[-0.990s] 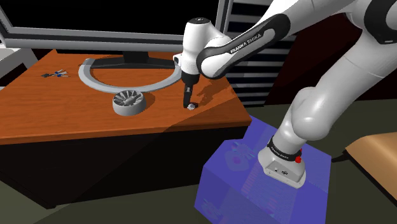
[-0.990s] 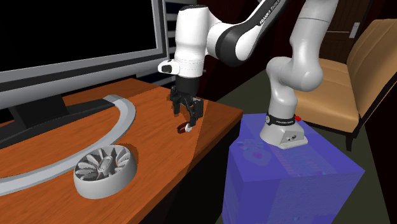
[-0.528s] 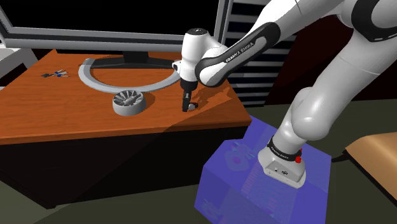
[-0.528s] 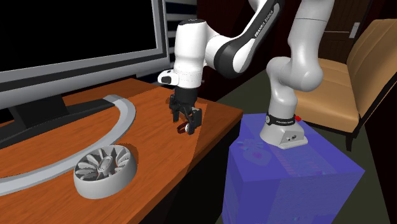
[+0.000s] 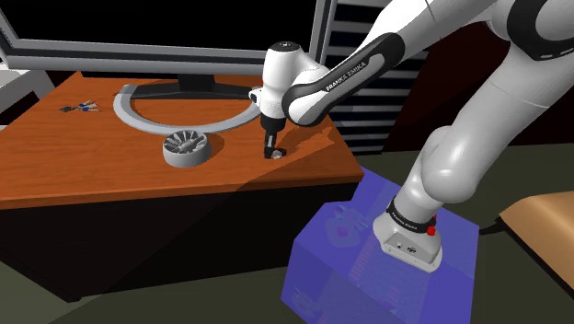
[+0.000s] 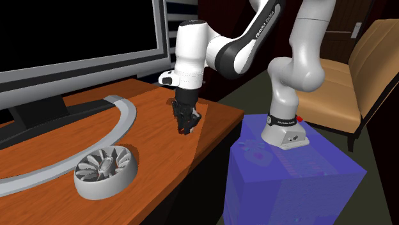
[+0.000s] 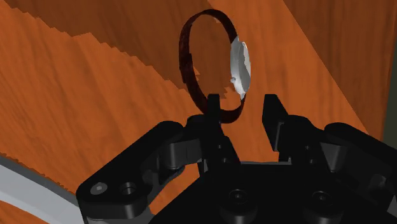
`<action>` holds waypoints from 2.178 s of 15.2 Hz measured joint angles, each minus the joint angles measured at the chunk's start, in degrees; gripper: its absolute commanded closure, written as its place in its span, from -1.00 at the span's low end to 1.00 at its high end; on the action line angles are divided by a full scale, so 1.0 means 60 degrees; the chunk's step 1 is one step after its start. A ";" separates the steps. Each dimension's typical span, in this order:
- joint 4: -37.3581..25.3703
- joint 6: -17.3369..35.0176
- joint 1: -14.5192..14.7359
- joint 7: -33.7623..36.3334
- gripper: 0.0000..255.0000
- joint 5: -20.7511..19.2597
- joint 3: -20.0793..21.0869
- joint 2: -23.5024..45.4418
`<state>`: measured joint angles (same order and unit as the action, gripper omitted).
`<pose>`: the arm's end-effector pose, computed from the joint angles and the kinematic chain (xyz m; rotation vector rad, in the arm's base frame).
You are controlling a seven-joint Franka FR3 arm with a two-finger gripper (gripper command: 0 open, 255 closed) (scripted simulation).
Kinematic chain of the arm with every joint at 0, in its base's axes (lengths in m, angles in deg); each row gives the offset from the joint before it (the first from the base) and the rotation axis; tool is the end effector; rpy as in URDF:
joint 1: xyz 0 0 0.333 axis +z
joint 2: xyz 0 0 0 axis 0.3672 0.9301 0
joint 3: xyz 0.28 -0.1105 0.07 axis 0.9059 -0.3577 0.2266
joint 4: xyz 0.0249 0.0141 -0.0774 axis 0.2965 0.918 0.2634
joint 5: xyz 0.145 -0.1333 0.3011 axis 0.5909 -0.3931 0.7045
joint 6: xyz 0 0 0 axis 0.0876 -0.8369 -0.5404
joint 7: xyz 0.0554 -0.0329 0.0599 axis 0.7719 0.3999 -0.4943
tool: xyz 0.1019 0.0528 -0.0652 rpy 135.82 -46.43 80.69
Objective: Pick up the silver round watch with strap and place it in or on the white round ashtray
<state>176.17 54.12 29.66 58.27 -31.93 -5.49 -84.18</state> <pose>0.4255 0.1390 0.3343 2.9285 0.9263 0.1538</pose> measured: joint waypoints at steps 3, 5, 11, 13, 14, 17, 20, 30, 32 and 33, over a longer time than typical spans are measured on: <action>0.0000 0.0000 0.0000 0.0000 1.00 0.0000 0.0000 0.0000; -0.0001 0.0000 0.0000 0.0000 1.00 0.0000 0.0000 0.0000; -0.0109 -0.0283 0.0009 -0.0078 1.00 0.0070 -0.0020 -0.0183; -0.0252 -0.0576 0.0027 -0.0123 1.00 0.0128 -0.0024 -0.0339; -0.0274 -0.0692 0.0035 -0.0148 1.00 0.0159 -0.0030 -0.0434; -0.0437 -0.1087 0.0053 -0.0219 1.00 0.0233 -0.0049 -0.0671; -0.0623 -0.1522 0.0068 -0.0300 1.00 0.0304 -0.0076 -0.0926; -0.1444 -0.2901 0.0096 -0.0479 1.00 0.0442 -0.0149 -0.1495; -0.1568 -0.3098 0.0101 -0.0494 1.00 0.0457 -0.0155 -0.1567; -0.1808 -0.3161 0.0106 -0.0429 1.00 0.0431 -0.0112 -0.1387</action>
<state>165.32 35.16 30.30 55.69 -29.35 -6.16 -92.51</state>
